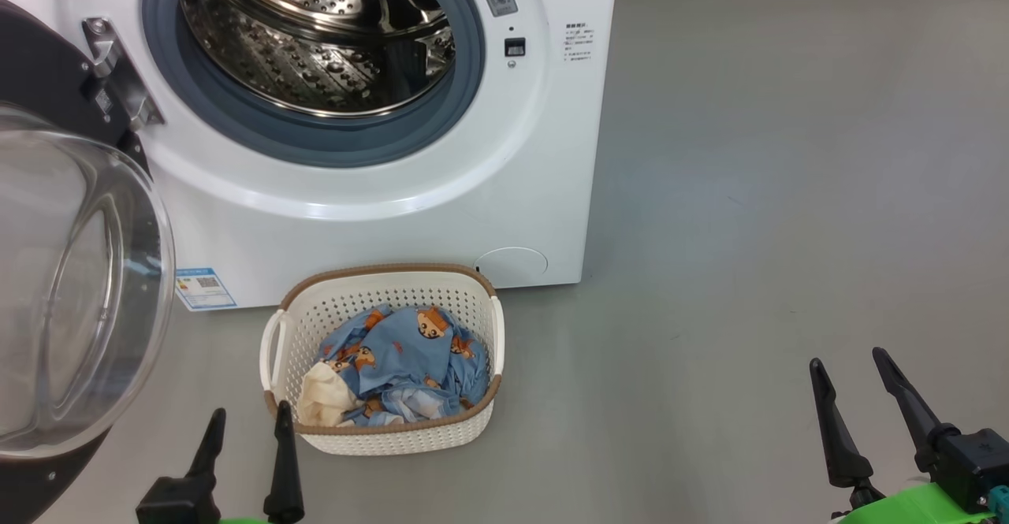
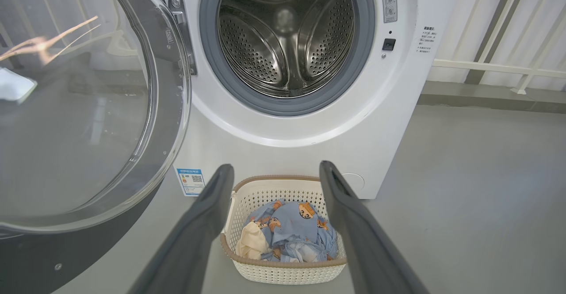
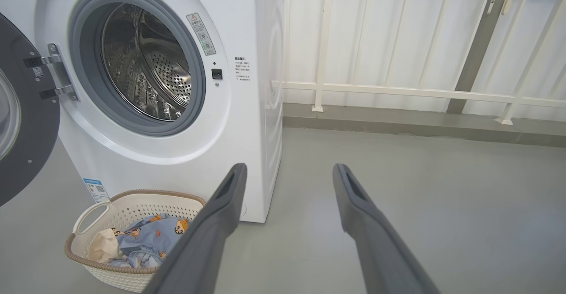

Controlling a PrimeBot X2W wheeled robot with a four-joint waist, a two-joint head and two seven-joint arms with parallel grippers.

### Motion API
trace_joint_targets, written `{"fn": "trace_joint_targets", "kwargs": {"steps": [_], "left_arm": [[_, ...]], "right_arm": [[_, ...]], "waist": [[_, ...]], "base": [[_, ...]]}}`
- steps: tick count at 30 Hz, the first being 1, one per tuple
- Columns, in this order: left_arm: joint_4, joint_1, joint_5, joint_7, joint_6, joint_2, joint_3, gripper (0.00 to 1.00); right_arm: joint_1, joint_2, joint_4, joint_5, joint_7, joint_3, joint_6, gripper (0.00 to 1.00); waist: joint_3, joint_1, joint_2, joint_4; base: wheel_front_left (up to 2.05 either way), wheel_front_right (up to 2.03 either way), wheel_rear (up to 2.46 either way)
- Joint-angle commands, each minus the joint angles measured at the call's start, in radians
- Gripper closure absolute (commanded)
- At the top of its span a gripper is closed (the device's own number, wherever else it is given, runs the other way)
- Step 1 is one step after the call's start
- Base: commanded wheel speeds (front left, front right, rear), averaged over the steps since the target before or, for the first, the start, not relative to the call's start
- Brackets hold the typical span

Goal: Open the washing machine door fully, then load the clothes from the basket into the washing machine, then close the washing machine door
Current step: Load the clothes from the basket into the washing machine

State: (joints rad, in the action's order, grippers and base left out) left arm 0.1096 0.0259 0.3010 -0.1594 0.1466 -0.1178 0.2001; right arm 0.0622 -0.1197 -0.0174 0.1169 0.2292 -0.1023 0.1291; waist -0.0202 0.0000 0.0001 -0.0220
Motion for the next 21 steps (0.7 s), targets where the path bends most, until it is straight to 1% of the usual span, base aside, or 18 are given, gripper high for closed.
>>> {"fn": "trace_joint_targets", "kwargs": {"steps": [1,16,21], "left_arm": [[-0.017,-0.046,-0.004,0.001,0.01,-0.018,-0.031,0.0],[-0.009,-0.05,0.009,-0.005,0.006,-0.027,-0.021,0.0],[-0.007,-0.049,0.012,-0.005,0.005,-0.029,-0.015,0.0]], "right_arm": [[-0.007,-0.011,0.026,-0.005,0.003,0.02,0.002,0.0],[-0.006,-0.012,0.021,0.0,0.005,0.019,0.002,0.0],[-0.005,-0.013,0.02,0.002,0.006,0.02,0.002,0.0]], "waist": [[0.001,0.0,-0.0001,-0.001],[0.003,0.0,-0.0001,-0.005],[0.006,0.0,-0.0001,-0.003]], "base": [[0.0,0.0,0.0],[0.01,-0.01,0.0],[0.48,-0.58,0.1]]}}
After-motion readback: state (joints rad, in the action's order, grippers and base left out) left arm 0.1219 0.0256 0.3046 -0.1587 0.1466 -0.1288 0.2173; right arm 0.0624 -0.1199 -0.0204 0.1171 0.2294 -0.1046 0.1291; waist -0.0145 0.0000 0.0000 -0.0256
